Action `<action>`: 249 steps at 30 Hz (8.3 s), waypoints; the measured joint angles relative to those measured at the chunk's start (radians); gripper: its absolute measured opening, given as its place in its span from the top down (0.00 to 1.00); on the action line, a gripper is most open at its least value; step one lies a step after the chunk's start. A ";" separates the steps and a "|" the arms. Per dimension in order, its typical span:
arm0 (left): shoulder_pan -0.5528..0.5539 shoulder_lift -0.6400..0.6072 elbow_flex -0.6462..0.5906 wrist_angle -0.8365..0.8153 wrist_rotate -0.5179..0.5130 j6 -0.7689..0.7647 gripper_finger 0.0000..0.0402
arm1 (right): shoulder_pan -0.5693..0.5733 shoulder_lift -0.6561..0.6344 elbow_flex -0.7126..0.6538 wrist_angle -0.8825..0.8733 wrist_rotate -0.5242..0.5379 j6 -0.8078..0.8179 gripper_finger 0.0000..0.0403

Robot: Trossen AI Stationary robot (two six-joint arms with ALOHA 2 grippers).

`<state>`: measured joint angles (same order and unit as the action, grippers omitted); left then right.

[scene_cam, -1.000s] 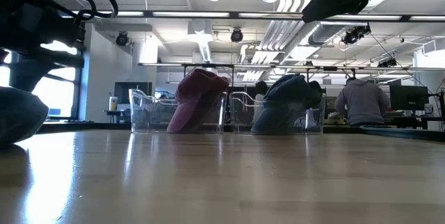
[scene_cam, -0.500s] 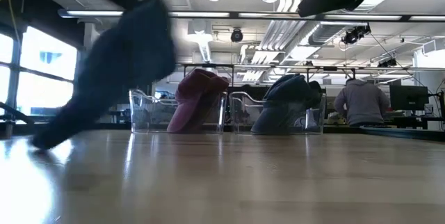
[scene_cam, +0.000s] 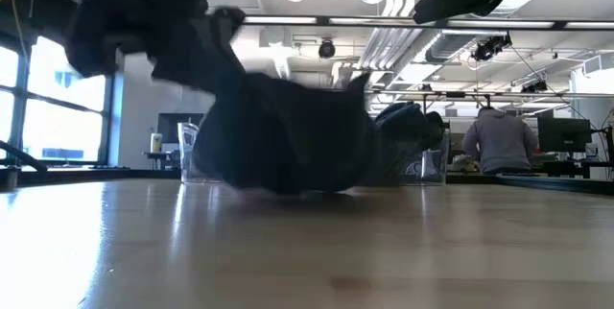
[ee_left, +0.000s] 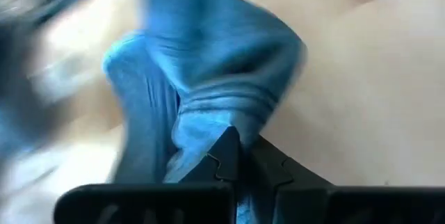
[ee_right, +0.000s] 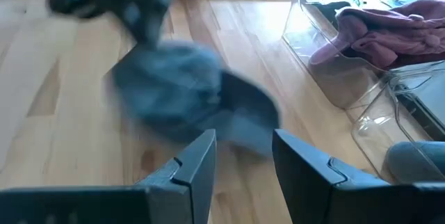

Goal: Pick & Place hat
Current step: Put the blue cap into the right transparent bin

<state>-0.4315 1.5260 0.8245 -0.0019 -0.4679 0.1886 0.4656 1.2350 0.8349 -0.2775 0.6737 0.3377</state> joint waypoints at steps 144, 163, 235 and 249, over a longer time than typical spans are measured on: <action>0.181 0.402 0.400 -0.166 0.108 -0.443 0.45 | -0.343 0.411 -0.084 0.115 -0.269 0.233 0.96; 0.232 0.458 0.400 -0.206 -0.101 -0.455 0.45 | -0.260 0.331 0.004 0.037 -0.472 0.095 0.66; 0.224 0.534 0.496 -0.082 -0.217 -0.267 0.45 | -0.292 0.448 0.002 0.009 -0.733 0.006 1.00; 0.223 0.573 0.494 -0.053 -0.054 -0.244 0.45 | -0.218 0.320 0.002 -0.045 -0.440 0.043 0.99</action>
<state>-0.2085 2.0992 1.3185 -0.0553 -0.5217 -0.0559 0.2473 1.5551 0.8368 -0.3225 0.2336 0.3812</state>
